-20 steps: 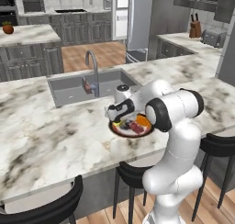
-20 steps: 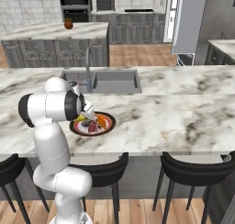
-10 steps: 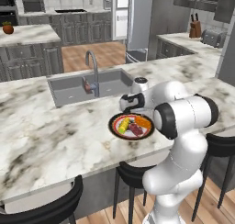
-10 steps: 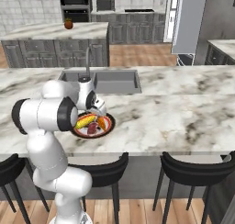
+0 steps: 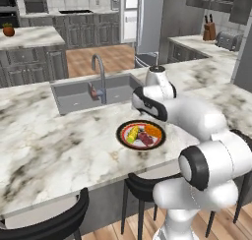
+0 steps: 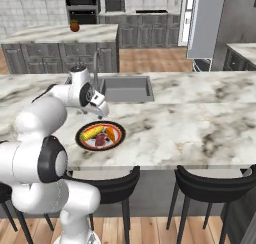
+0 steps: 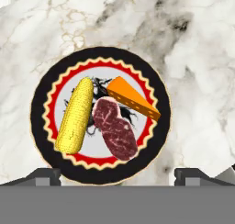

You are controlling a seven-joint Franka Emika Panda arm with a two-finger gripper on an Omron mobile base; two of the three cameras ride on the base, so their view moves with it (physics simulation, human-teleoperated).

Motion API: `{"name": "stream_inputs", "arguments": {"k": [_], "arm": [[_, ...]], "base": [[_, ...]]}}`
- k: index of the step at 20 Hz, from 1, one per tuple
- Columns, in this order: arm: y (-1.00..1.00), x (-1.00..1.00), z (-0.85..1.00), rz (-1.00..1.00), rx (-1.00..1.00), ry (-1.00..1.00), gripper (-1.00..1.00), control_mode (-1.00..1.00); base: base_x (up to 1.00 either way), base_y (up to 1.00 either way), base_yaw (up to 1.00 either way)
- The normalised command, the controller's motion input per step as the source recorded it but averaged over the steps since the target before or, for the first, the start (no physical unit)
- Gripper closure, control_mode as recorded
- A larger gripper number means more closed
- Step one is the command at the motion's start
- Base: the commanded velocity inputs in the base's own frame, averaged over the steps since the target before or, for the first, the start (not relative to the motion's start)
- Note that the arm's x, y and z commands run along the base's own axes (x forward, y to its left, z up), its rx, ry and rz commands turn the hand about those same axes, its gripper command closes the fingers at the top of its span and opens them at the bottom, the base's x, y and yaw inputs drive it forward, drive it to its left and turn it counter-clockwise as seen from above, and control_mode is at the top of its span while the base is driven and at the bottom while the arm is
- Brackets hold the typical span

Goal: Take the cheese, steak, and corn from the fridge and place them on the plate on the dining counter to create an appetizer plate.

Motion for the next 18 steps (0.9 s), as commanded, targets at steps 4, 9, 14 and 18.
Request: {"name": "stream_inputs", "arguments": {"k": [4, 9, 14, 18], "arm": [[0.43, -0.92, 0.7, 0.0, -0.14, 0.0, -1.0, -1.0], [0.86, -0.67, 0.59, 0.0, -0.23, -0.05, -1.0, -1.0], [0.65, -0.65, 0.48, 0.0, -0.21, -0.03, -1.0, -1.0], [0.48, -0.55, 0.39, 0.0, -0.18, -0.08, -1.0, -1.0]], "base": [[0.0, 0.0, 0.0], [0.0, 0.0, 0.0], [0.0, 0.0, 0.0], [0.0, 0.0, 0.0]]}}
